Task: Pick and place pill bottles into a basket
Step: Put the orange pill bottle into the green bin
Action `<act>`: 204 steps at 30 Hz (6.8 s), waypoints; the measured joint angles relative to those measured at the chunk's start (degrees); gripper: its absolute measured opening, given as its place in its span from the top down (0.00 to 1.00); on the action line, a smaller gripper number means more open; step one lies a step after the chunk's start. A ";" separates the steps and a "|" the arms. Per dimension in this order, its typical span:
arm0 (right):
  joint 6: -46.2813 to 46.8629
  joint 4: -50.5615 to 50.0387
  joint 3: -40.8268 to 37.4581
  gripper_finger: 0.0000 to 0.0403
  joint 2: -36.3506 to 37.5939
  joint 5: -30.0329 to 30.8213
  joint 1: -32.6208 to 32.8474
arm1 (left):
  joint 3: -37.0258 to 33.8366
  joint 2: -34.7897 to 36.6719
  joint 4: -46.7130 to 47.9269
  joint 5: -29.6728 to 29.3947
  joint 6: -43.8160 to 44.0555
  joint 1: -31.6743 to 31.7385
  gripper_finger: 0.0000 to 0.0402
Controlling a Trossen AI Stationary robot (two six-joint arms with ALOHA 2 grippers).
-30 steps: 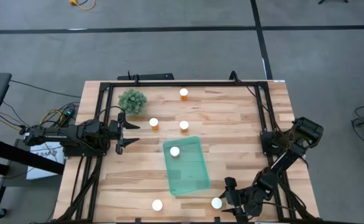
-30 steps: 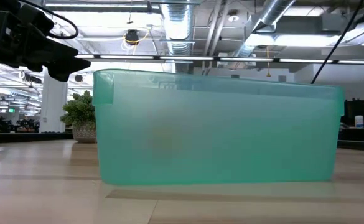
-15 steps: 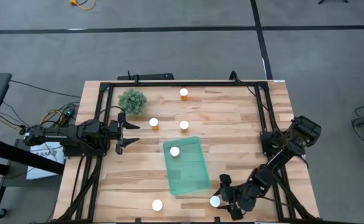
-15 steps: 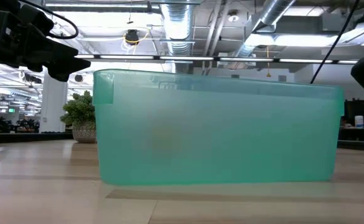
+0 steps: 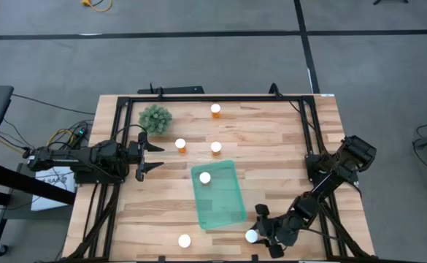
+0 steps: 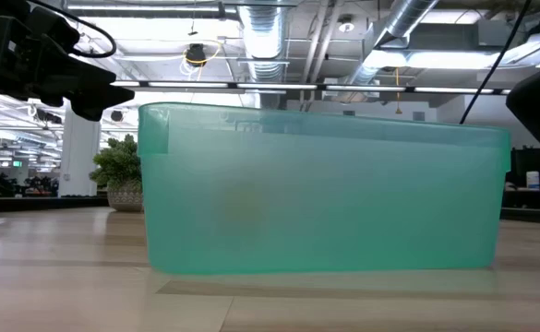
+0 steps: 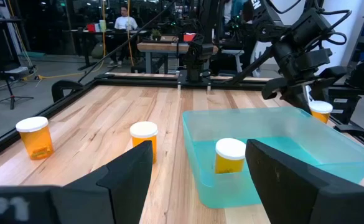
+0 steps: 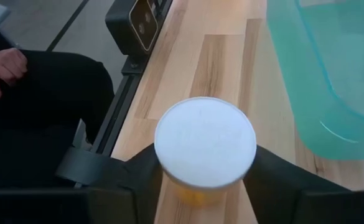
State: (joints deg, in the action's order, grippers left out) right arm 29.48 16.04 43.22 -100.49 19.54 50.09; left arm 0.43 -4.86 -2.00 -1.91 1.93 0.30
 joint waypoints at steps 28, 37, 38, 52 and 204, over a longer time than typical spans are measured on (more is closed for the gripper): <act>-18.71 -3.46 3.58 0.55 9.77 -2.11 -9.10 | 0.00 -0.02 -0.02 0.02 0.02 0.02 0.38; -29.52 -4.77 3.58 0.54 12.11 -1.59 -18.37 | 0.00 -0.02 0.00 0.02 0.02 0.00 0.38; -30.03 -4.85 3.56 0.54 12.11 -1.65 -19.56 | 0.02 0.00 0.00 0.02 0.00 0.00 0.38; -32.55 1.93 3.37 0.54 5.92 -7.63 -35.73 | 0.01 0.00 -0.02 0.02 0.02 0.00 0.38; -56.51 -38.92 43.05 0.41 -18.81 -37.66 -84.85 | 0.00 -0.01 0.00 0.02 0.02 0.01 0.38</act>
State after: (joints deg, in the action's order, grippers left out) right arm -27.03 -22.88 86.27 -119.30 -18.13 -34.76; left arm 0.43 -4.88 -2.00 -1.89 1.96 0.31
